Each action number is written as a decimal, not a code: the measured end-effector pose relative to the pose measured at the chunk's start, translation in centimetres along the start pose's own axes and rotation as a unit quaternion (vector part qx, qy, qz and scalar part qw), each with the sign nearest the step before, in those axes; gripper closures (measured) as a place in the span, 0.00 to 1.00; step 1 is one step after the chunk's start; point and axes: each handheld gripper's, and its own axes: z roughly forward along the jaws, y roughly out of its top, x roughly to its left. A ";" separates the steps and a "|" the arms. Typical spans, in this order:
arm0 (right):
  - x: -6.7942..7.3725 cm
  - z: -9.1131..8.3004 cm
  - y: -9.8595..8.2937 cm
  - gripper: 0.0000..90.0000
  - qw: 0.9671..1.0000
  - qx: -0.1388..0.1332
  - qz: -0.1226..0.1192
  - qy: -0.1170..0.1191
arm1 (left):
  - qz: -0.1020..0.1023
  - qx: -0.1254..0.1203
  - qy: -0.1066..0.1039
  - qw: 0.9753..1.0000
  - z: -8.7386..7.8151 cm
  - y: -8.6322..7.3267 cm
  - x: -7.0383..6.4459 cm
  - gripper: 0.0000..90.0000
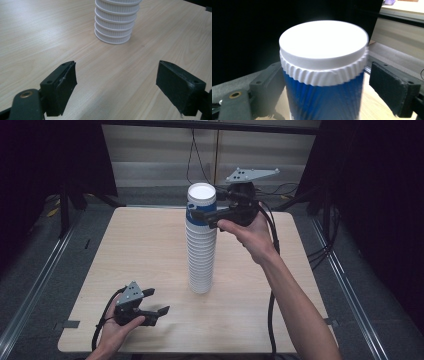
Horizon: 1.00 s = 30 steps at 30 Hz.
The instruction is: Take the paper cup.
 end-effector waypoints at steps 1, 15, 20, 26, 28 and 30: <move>0.0 0.0 0.0 0.16 1.000 0.000 0.000 0.000 | 0.000 0.001 0.000 1.000 0.0 0.0 0.0 0.18; 0.1 0.9 0.4 0.26 1.000 0.015 -0.012 0.001 | -0.001 0.002 0.004 1.000 -0.1 -0.1 0.2 0.18; 0.3 0.9 0.4 0.27 1.000 0.013 -0.015 -0.006 | 0.001 0.004 0.003 1.000 -0.1 -0.1 0.2 0.18; 0.4 0.7 0.6 0.27 1.000 -0.002 -0.012 -0.008 | 0.000 0.004 0.003 1.000 0.0 -0.1 0.2 0.18; 0.4 0.7 0.6 0.27 1.000 -0.004 -0.010 -0.009 | 0.001 0.004 0.003 1.000 0.0 -0.1 0.2 0.18; 0.4 0.6 0.6 0.27 1.000 -0.006 -0.010 -0.009 | 0.002 0.005 0.003 1.000 0.0 -0.1 0.2 0.18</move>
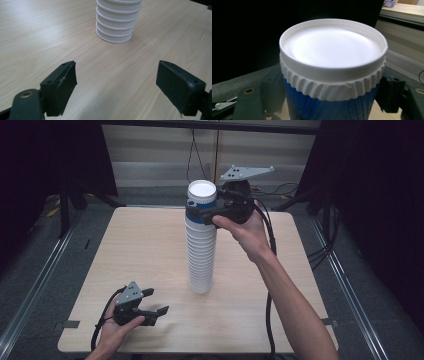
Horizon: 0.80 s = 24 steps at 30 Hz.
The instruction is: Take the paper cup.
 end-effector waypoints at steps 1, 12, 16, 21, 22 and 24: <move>0.0 -0.1 0.0 0.27 1.000 -0.003 0.001 0.000 | 0.000 0.000 0.000 1.000 0.0 0.0 0.0 0.18; 0.2 -0.6 0.6 0.27 0.999 -0.046 0.003 -0.010 | -0.001 -0.001 0.003 1.000 0.1 0.0 0.0 0.19; 0.2 -0.8 0.8 0.27 0.999 -0.053 0.003 -0.011 | -0.003 -0.002 0.003 1.000 0.0 0.0 0.1 0.19; 0.3 -1.0 0.9 0.27 0.997 -0.070 0.002 -0.008 | -0.001 -0.002 0.004 1.000 0.1 0.0 0.0 0.19; 0.3 -1.0 0.9 0.27 0.997 -0.074 0.003 -0.007 | -0.001 -0.002 0.004 1.000 0.1 0.0 0.0 0.19; 0.3 -1.1 1.0 0.27 0.997 -0.080 0.002 -0.009 | -0.001 -0.002 0.005 1.000 0.1 0.0 0.0 0.19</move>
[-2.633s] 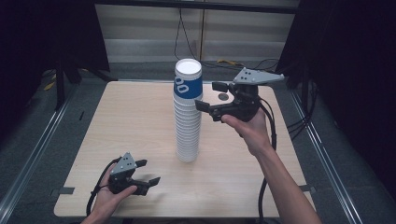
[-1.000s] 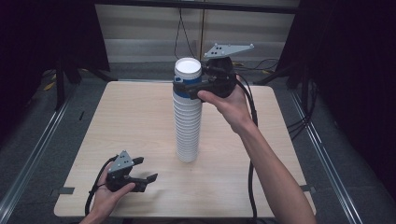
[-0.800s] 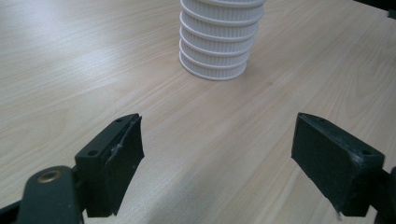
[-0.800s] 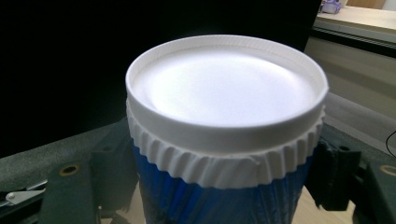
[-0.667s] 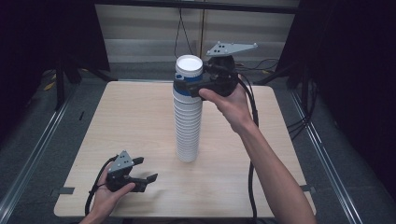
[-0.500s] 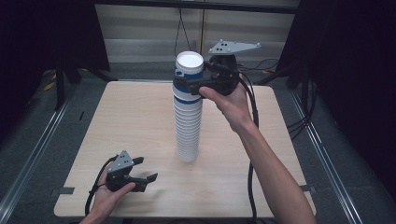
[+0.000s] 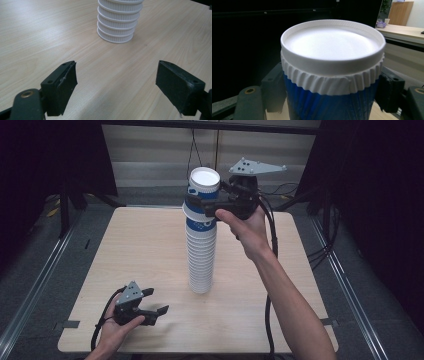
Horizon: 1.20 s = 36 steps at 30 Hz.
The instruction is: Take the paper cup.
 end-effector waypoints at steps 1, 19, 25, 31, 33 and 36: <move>0.0 -0.1 0.0 0.27 1.000 -0.005 0.000 -0.002 | -0.001 -0.001 0.000 1.000 0.0 0.0 0.0 0.19; -0.1 -0.8 1.1 0.28 0.999 -0.044 0.010 0.000 | -0.006 -0.003 -0.003 1.000 0.0 0.0 0.1 0.19; -0.2 -1.1 1.3 0.28 0.999 -0.053 0.012 -0.001 | -0.005 -0.002 -0.004 1.000 0.0 0.0 0.1 0.19; -0.8 -2.3 1.5 0.28 0.998 -0.066 0.021 0.004 | -0.010 -0.001 -0.012 1.000 0.0 0.0 0.0 0.19; -0.9 -2.6 1.5 0.28 0.997 -0.069 0.023 0.001 | -0.010 0.001 -0.010 1.000 0.1 0.0 0.1 0.19; -1.1 -3.1 1.6 0.28 0.997 -0.071 0.022 -0.003 | -0.008 0.001 -0.009 1.000 0.1 0.0 0.0 0.19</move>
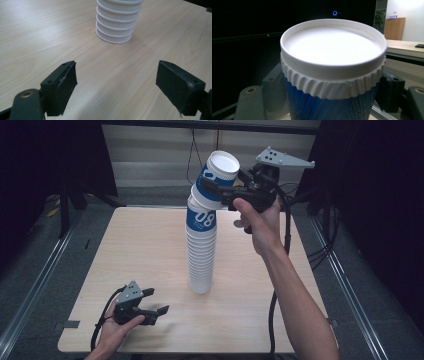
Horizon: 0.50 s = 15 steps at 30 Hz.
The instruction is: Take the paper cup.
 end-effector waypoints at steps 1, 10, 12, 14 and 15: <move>-0.1 -0.2 0.1 0.28 1.000 -0.001 0.001 -0.002 | -0.001 -0.002 -0.001 1.000 0.0 0.0 0.0 0.19; -1.1 -2.1 0.4 0.28 1.000 -0.003 0.003 -0.024 | -0.002 -0.002 -0.001 1.000 0.0 0.0 0.0 0.19; -1.2 -2.5 0.5 0.28 1.000 0.000 0.002 -0.028 | 0.001 -0.003 -0.002 1.000 -0.1 0.0 0.0 0.19; -1.3 -2.7 0.4 0.28 1.000 0.000 0.001 -0.030 | 0.001 -0.003 -0.001 1.000 -0.1 0.0 0.1 0.19; -1.4 -3.0 0.4 0.28 0.999 0.002 0.000 -0.033 | 0.000 -0.002 -0.003 1.000 -0.1 0.1 0.1 0.19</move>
